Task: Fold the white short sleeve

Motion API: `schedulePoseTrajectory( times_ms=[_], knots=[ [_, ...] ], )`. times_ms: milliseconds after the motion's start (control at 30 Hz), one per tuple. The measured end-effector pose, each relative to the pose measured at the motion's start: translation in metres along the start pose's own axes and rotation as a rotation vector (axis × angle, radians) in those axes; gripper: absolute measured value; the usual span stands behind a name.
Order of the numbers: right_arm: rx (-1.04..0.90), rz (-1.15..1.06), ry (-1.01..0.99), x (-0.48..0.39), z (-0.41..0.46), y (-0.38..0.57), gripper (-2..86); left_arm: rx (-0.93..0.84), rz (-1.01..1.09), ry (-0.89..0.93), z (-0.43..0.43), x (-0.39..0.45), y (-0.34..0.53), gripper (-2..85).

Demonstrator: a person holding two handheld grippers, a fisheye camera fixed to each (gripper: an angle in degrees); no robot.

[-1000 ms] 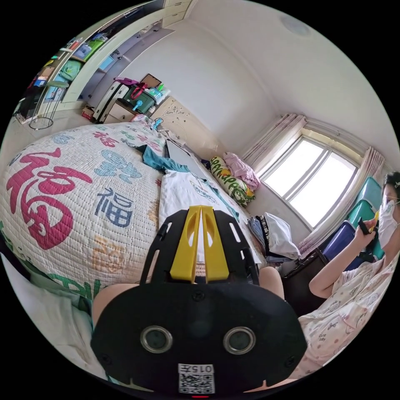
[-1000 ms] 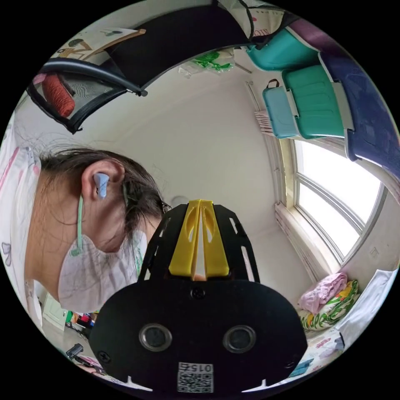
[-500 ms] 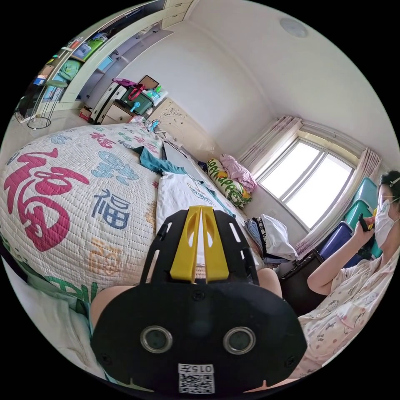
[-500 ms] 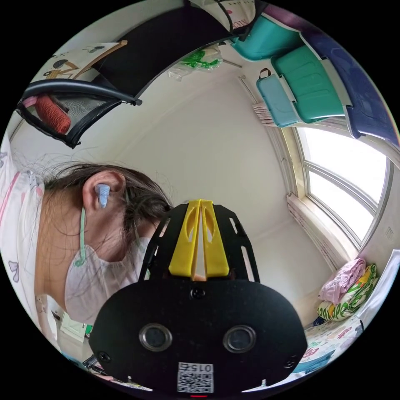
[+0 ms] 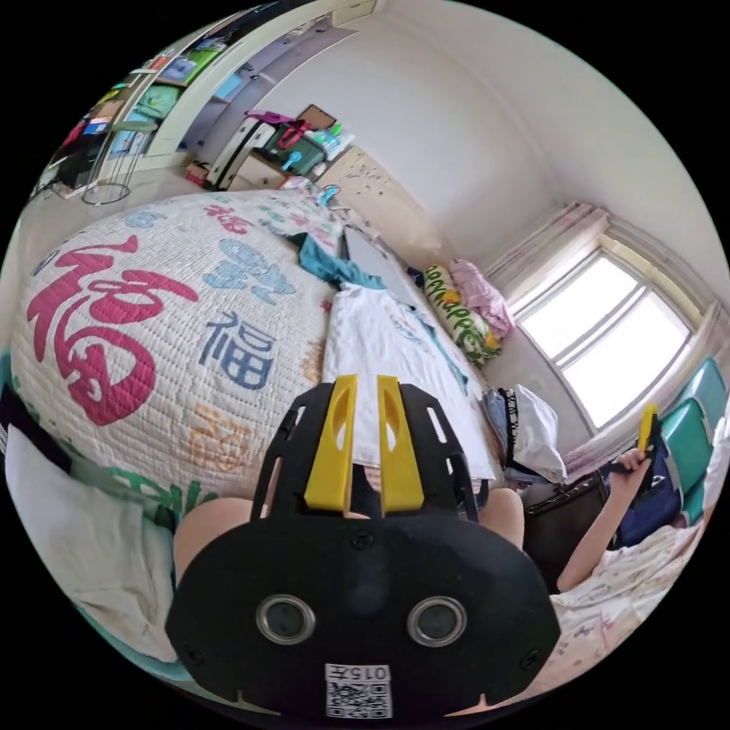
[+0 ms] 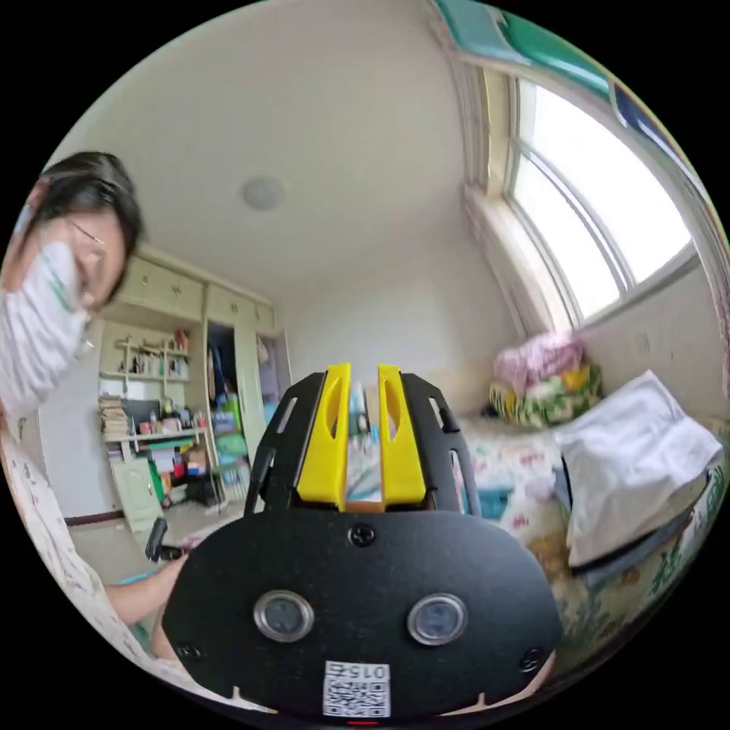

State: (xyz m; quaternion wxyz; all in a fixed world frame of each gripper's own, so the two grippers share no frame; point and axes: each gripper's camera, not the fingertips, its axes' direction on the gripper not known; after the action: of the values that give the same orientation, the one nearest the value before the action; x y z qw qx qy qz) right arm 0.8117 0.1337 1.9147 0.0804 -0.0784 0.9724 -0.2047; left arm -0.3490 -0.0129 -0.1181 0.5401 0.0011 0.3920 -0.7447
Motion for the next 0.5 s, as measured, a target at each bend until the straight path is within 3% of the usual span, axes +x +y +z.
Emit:
schedulePoseTrajectory(
  times_ms=[100,233,333,500],
  knots=[
    [-0.382,0.135,0.069,0.114,0.107,0.053,11.8,-0.082,-0.062,-0.044,0.023,-0.009,-0.01,7.0],
    [-0.704,0.324,0.227,0.246,0.203,0.141,13.5,-0.174,-0.051,-0.097,0.05,-0.004,-0.018,7.8],
    [-0.855,0.436,0.272,0.307,0.252,0.188,13.6,-0.279,-0.005,-0.17,0.079,0.008,-0.023,8.3],
    [-1.048,0.379,0.302,0.344,0.327,0.215,12.2,-0.377,0.034,-0.258,0.118,0.016,-0.03,6.4]
  ],
)
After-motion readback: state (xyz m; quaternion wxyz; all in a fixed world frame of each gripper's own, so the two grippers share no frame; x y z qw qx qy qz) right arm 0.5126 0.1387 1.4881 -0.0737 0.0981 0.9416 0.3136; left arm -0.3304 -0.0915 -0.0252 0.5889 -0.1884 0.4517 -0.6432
